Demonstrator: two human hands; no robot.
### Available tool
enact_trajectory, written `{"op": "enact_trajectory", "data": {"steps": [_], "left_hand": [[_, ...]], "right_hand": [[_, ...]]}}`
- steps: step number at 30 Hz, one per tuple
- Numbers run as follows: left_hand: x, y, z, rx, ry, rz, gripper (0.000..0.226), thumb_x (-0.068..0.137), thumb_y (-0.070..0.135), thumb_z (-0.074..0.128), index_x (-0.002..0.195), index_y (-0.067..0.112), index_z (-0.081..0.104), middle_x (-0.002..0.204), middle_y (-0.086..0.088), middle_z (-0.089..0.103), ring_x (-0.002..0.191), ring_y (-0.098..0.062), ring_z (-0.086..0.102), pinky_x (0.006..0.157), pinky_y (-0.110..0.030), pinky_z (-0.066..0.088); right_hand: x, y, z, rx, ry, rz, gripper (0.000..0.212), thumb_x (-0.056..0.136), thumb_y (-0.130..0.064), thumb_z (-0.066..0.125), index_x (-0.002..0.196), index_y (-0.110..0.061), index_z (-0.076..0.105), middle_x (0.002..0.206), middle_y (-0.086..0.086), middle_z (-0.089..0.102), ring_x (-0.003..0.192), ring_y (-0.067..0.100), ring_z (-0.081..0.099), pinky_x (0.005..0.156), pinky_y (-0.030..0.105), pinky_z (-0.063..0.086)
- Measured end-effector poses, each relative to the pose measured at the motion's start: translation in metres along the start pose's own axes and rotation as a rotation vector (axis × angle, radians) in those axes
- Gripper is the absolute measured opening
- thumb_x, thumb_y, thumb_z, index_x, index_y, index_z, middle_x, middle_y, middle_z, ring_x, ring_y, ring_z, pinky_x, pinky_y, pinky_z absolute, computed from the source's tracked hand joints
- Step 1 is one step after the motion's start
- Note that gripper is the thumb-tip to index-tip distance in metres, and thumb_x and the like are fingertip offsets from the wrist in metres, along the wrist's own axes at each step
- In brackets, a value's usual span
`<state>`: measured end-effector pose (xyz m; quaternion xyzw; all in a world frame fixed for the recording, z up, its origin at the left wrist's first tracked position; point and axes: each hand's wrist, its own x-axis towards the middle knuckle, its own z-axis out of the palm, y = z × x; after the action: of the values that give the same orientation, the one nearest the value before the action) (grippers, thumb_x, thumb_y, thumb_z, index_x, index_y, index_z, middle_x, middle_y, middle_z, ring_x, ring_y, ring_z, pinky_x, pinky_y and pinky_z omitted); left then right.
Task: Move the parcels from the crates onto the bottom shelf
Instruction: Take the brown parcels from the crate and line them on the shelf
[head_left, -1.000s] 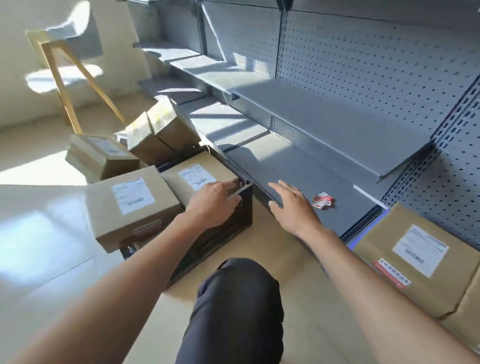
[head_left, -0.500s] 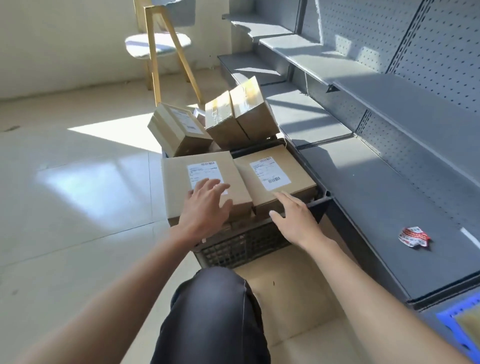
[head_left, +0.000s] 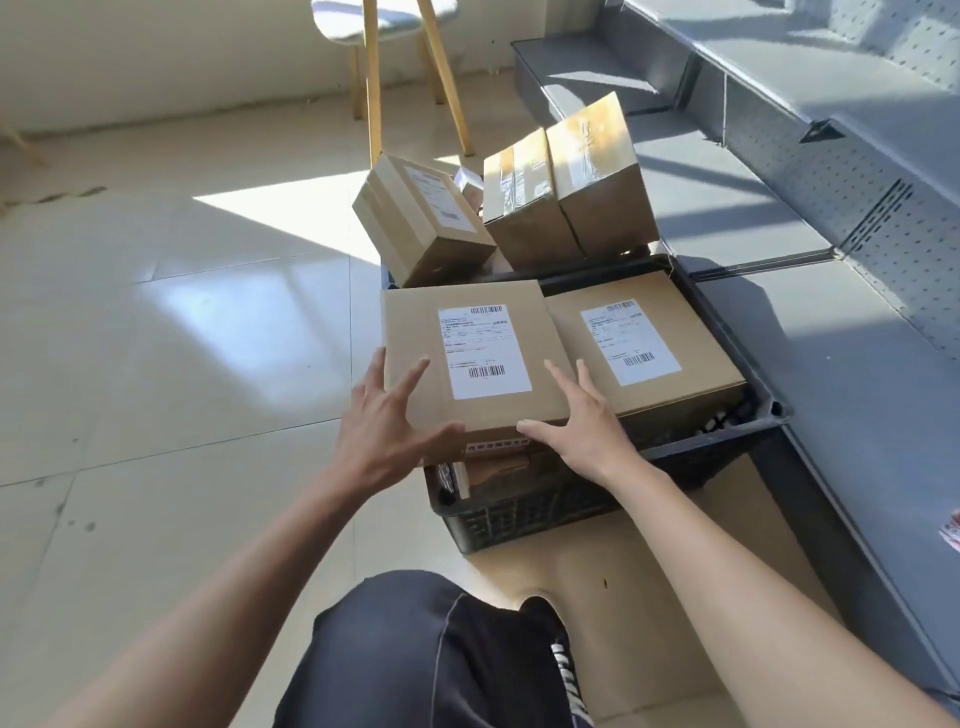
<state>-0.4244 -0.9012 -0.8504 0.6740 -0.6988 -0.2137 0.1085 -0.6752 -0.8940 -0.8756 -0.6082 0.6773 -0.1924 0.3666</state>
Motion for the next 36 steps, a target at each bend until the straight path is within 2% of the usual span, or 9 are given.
{"op": "enact_trajectory", "data": {"steps": [3, 5, 10, 15, 19, 23, 26, 33, 36], "left_hand": [[0.004, -0.005, 0.008, -0.07, -0.043, -0.022, 0.104, 0.07, 0.071, 0.077, 0.157, 0.045, 0.025, 0.169, 0.0, -0.007, 0.154, -0.03, 0.015, 0.118, -0.053, 0.028], [0.004, -0.008, 0.012, -0.112, -0.043, -0.031, 0.103, 0.069, 0.061, 0.083, 0.156, 0.042, 0.03, 0.169, -0.002, -0.005, 0.154, -0.027, 0.014, 0.12, -0.049, 0.027], [0.0, -0.007, 0.011, -0.211, 0.013, -0.07, 0.093, 0.07, 0.037, 0.088, 0.152, 0.033, 0.044, 0.169, -0.004, 0.003, 0.153, -0.022, 0.017, 0.119, -0.041, 0.027], [-0.008, 0.004, -0.006, -0.231, 0.066, -0.021, 0.086, 0.071, 0.028, 0.089, 0.148, 0.031, 0.05, 0.169, -0.006, 0.005, 0.153, -0.021, 0.017, 0.12, -0.037, 0.024], [-0.019, 0.025, -0.024, -0.236, 0.115, 0.07, 0.083, 0.074, 0.023, 0.088, 0.147, 0.032, 0.05, 0.169, -0.004, 0.004, 0.153, -0.023, 0.017, 0.123, -0.042, 0.024], [-0.034, 0.053, -0.034, -0.24, 0.155, 0.182, 0.079, 0.077, 0.021, 0.088, 0.146, 0.032, 0.052, 0.169, -0.001, 0.003, 0.151, -0.024, 0.02, 0.12, -0.046, 0.026], [-0.046, 0.076, -0.037, -0.248, 0.163, 0.255, 0.078, 0.077, 0.02, 0.088, 0.146, 0.031, 0.052, 0.17, -0.002, 0.002, 0.152, -0.026, 0.018, 0.121, -0.051, 0.025], [-0.074, 0.132, -0.033, -0.281, 0.138, 0.384, 0.079, 0.076, 0.027, 0.089, 0.145, 0.037, 0.052, 0.17, 0.005, 0.001, 0.151, -0.028, 0.021, 0.118, -0.061, 0.027], [-0.086, 0.157, -0.031, -0.281, 0.129, 0.446, 0.081, 0.075, 0.031, 0.089, 0.146, 0.038, 0.051, 0.17, 0.008, 0.002, 0.151, -0.027, 0.021, 0.118, -0.062, 0.027]], "right_hand": [[0.006, 0.003, 0.006, 0.027, 0.007, -0.021, 0.09, 0.083, -0.046, 0.077, 0.156, -0.039, 0.025, 0.168, 0.001, -0.004, 0.152, 0.024, 0.018, 0.119, 0.038, 0.023], [0.007, 0.006, 0.009, 0.051, 0.006, -0.034, 0.088, 0.081, -0.044, 0.08, 0.155, -0.038, 0.031, 0.168, 0.001, -0.003, 0.152, 0.022, 0.018, 0.119, 0.035, 0.022], [0.004, 0.005, 0.011, 0.077, 0.068, -0.056, 0.079, 0.081, -0.024, 0.082, 0.15, -0.029, 0.044, 0.168, 0.002, 0.006, 0.15, 0.021, 0.024, 0.115, 0.024, 0.021], [-0.009, -0.006, 0.0, 0.115, 0.152, -0.093, 0.075, 0.081, -0.02, 0.081, 0.148, -0.028, 0.048, 0.167, -0.001, 0.009, 0.149, 0.02, 0.025, 0.118, 0.028, 0.024], [-0.028, -0.014, -0.018, 0.119, 0.262, -0.136, 0.074, 0.081, -0.019, 0.082, 0.147, -0.029, 0.049, 0.167, -0.001, 0.011, 0.151, 0.019, 0.02, 0.119, 0.031, 0.021], [-0.058, -0.014, -0.041, 0.12, 0.378, -0.15, 0.074, 0.08, -0.017, 0.083, 0.146, -0.029, 0.051, 0.166, -0.002, 0.014, 0.149, 0.021, 0.027, 0.121, 0.036, 0.026], [-0.084, -0.01, -0.06, 0.111, 0.446, -0.132, 0.074, 0.079, -0.016, 0.084, 0.145, -0.028, 0.052, 0.166, -0.001, 0.016, 0.149, 0.021, 0.027, 0.12, 0.03, 0.021], [-0.153, 0.006, -0.105, 0.121, 0.596, -0.113, 0.074, 0.078, -0.013, 0.085, 0.144, -0.024, 0.053, 0.166, 0.0, 0.014, 0.149, 0.017, 0.028, 0.121, 0.025, 0.019], [-0.187, 0.012, -0.127, 0.09, 0.66, -0.1, 0.072, 0.079, -0.015, 0.084, 0.144, -0.024, 0.053, 0.166, -0.001, 0.015, 0.148, 0.017, 0.026, 0.116, 0.019, 0.017]]}}
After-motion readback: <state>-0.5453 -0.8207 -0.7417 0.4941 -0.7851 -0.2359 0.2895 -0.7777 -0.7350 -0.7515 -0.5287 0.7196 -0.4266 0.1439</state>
